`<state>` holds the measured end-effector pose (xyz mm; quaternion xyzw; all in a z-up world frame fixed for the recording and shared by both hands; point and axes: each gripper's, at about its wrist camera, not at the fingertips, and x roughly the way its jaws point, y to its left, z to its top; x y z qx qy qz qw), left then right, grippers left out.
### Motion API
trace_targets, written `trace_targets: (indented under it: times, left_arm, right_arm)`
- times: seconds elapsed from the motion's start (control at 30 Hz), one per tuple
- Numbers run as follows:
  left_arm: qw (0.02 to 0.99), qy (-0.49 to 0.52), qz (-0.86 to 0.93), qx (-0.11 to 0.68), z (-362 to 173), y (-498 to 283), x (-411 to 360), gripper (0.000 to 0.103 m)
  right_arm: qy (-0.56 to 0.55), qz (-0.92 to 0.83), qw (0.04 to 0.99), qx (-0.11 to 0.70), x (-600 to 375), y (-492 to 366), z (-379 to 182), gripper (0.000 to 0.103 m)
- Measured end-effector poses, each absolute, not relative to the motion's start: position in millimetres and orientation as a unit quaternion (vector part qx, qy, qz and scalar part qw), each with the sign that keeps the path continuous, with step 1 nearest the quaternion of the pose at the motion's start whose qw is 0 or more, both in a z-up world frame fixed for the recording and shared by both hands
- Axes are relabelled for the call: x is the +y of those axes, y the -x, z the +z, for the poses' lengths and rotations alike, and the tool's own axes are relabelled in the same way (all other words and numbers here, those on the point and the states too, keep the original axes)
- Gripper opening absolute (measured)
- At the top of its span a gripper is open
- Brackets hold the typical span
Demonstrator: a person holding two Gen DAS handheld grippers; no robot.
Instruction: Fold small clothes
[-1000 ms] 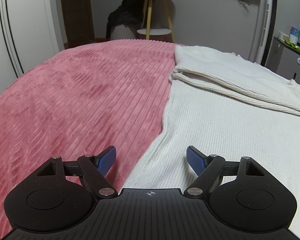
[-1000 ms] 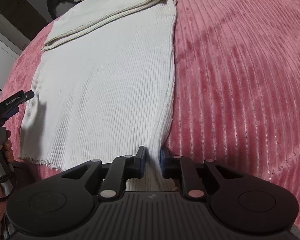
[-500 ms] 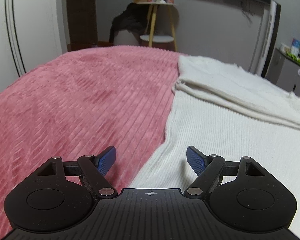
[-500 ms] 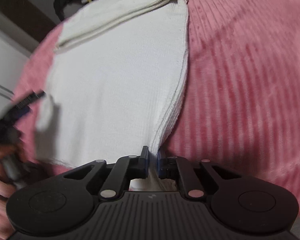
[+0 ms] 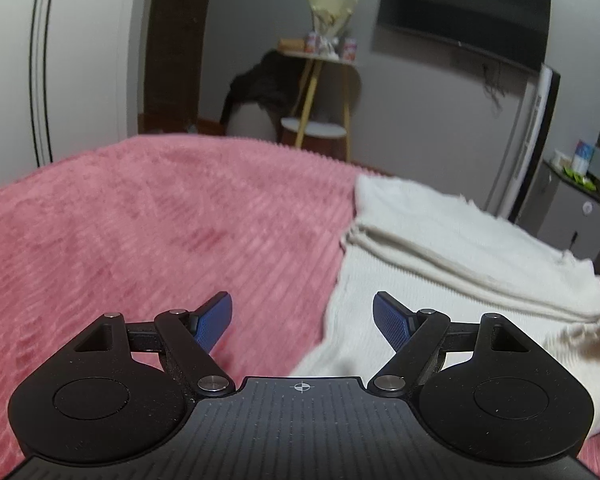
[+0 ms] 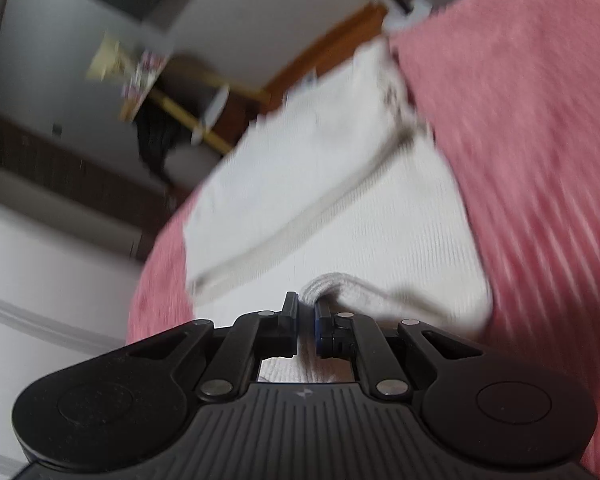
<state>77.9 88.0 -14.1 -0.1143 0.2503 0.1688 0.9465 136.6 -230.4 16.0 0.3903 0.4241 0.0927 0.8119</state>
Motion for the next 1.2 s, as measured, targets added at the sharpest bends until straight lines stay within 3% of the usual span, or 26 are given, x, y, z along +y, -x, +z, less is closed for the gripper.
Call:
trace_targets:
  times: [0.3,0.37,0.43,0.47,0.7,0.87,0.97,1.03,1.2]
  left_arm:
    - [0.940,0.154,0.184,0.244,-14,-85,115,0.085]
    - [0.936,0.172,0.175,0.253,-16,-88,121,0.086]
    - [0.935,0.182,0.155,0.263,-18,-90,124,0.087]
    - [0.935,0.186,0.141,0.267,-18,-92,124,0.087]
    - [0.923,0.223,0.092,0.298,-28,-101,130,0.090]
    - [0.912,0.244,0.092,0.317,-36,-104,135,0.084]
    - [0.904,0.261,0.095,0.325,-40,-108,141,0.079]
    - [0.901,0.262,0.100,0.331,-41,-109,144,0.070]
    - [0.898,0.257,0.088,0.347,-45,-116,143,0.050]
  right_arm:
    - [-0.327,0.007,0.854,0.405,-245,-176,-12,0.009]
    - [-0.316,0.017,0.861,0.397,-250,-170,-13,0.014]
    - [-0.270,0.016,0.884,0.381,-253,-162,-7,0.037]
    - [-0.243,0.016,0.896,0.371,-253,-158,-3,0.042]
    - [-0.086,0.090,0.924,0.360,-227,-143,12,0.043]
    - [-0.089,0.117,0.914,0.378,-209,-163,2,0.041]
    - [-0.089,0.114,0.911,0.386,-201,-170,-7,0.032]
    - [-0.086,0.101,0.909,0.395,-200,-173,-14,0.006]
    - [-0.137,0.061,0.923,0.355,-212,-152,-18,0.006]
